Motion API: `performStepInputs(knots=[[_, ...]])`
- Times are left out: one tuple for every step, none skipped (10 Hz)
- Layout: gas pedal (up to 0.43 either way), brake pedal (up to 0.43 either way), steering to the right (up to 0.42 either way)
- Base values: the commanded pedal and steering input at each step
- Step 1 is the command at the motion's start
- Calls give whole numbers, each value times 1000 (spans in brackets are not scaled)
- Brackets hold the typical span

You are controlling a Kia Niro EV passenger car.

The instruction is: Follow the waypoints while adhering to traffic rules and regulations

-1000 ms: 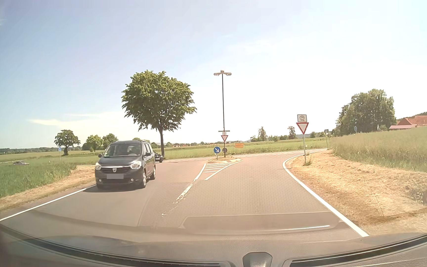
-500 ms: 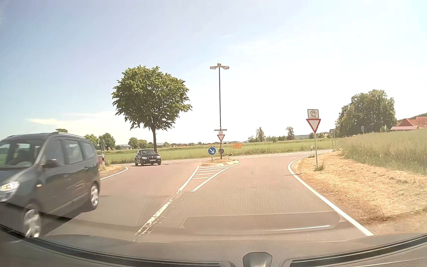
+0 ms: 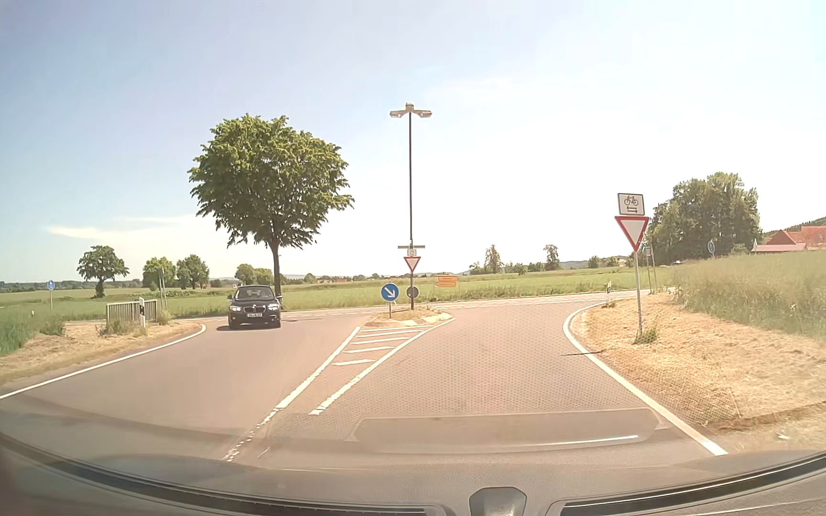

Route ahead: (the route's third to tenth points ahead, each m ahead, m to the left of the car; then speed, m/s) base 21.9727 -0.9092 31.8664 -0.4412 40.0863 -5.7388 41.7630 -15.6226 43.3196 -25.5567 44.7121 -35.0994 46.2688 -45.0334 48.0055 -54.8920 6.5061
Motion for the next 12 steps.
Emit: performStepInputs(knots=[[138, 6, 33], [138, 6, 33], [138, 6, 33], [138, 6, 33], [130, 6, 33], [118, 6, 33], [98, 6, 34], [87, 6, 36], [79, 6, 38], [79, 6, 38], [67, 6, 37], [59, 6, 37]])
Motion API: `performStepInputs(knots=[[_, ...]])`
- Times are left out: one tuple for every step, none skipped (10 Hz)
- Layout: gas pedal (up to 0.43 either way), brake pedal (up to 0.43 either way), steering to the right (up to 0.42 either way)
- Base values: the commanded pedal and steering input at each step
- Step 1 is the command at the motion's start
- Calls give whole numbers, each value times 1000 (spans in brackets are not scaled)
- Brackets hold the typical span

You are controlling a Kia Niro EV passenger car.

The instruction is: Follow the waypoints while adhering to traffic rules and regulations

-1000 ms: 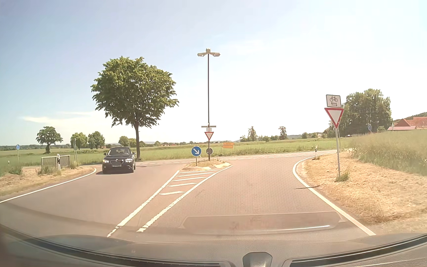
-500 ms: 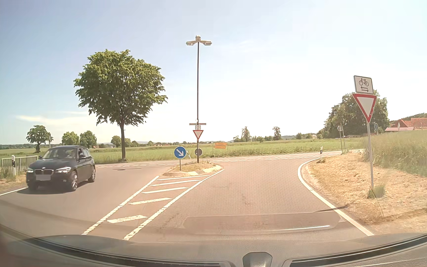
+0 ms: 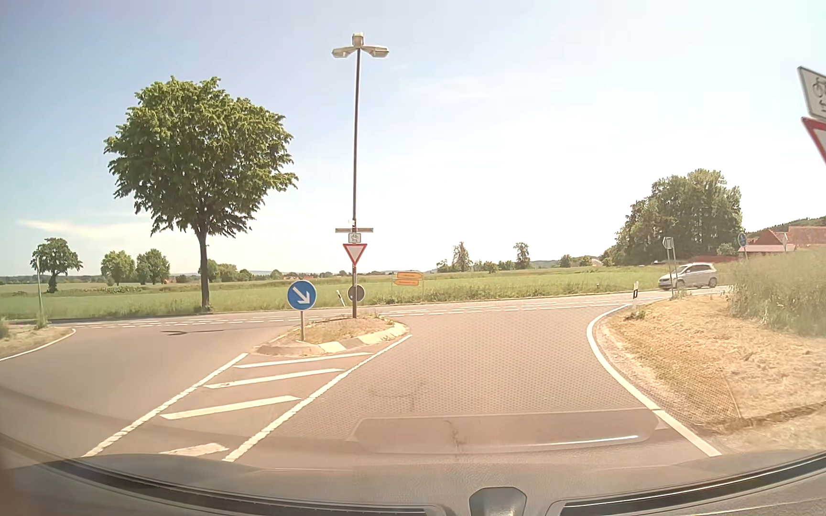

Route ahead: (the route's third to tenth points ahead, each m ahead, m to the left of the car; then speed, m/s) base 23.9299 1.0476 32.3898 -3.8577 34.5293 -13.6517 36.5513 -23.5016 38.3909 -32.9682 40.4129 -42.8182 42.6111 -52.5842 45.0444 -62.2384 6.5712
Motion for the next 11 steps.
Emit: performStepInputs(knots=[[59, 6, 37], [59, 6, 37], [59, 6, 38], [59, 6, 37], [59, 6, 37], [59, 6, 38], [59, 6, 39], [59, 6, 41], [59, 6, 43], [59, 6, 47], [59, 6, 48]])
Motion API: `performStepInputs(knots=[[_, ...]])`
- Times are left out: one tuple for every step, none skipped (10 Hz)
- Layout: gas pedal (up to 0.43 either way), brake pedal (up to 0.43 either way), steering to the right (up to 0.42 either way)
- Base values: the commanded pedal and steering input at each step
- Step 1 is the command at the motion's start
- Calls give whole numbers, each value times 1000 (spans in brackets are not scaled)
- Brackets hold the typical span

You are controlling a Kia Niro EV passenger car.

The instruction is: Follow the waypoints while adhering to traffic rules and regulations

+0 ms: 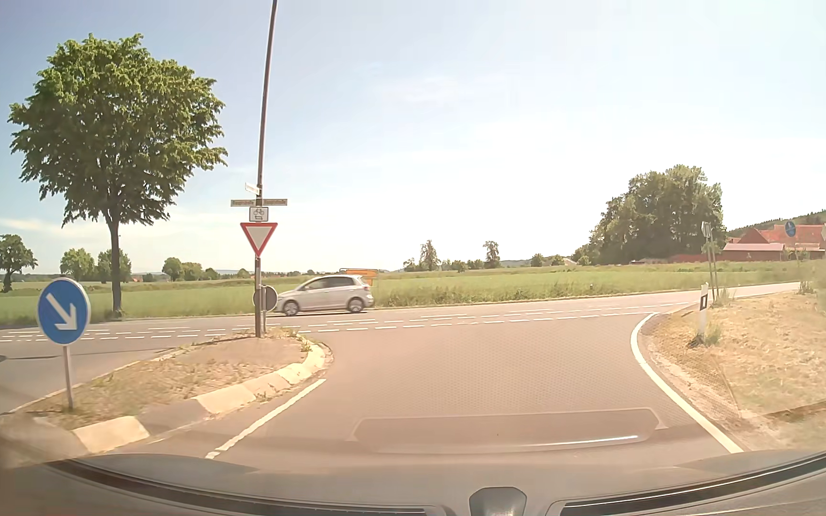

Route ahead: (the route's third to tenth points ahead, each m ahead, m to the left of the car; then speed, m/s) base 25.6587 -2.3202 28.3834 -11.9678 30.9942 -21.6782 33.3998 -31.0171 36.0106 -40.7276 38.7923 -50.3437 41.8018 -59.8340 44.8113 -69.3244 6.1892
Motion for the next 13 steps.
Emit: performStepInputs(knots=[[59, 6, 48], [59, 6, 50], [59, 6, 56], [59, 6, 69], [59, 6, 78], [59, 6, 86], [0, 6, 98], [0, 6, 112], [0, 6, 121], [0, 6, 129], [0, 24, 135], [0, 79, 137], [0, 128, 136]])
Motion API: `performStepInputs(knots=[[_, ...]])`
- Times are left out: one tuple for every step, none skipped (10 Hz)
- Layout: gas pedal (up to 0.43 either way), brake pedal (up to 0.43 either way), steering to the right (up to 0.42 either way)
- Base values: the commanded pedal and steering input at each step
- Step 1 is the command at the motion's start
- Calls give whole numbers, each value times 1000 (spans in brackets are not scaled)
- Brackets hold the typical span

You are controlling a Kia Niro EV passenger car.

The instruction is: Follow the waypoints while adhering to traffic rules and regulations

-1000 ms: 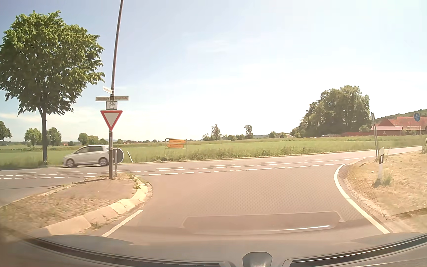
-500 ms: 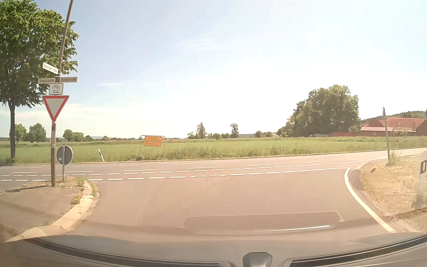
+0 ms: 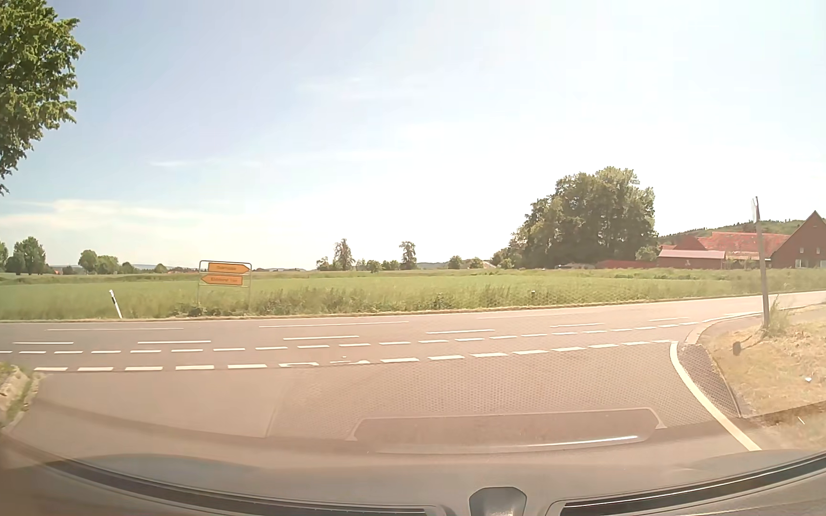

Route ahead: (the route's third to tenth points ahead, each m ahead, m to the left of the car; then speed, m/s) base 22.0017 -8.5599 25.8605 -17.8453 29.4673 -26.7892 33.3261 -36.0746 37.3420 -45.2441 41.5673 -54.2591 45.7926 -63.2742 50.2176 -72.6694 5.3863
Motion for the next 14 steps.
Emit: performStepInputs(knots=[[0, 189, 135], [0, 207, 133], [0, 232, 131], [0, 250, 131], [0, 256, 131], [0, 256, 130], [0, 256, 127], [0, 256, 126], [0, 238, 123], [0, 177, 118], [0, 6, 109], [0, 6, 99], [0, 6, 90], [0, 6, 83]])
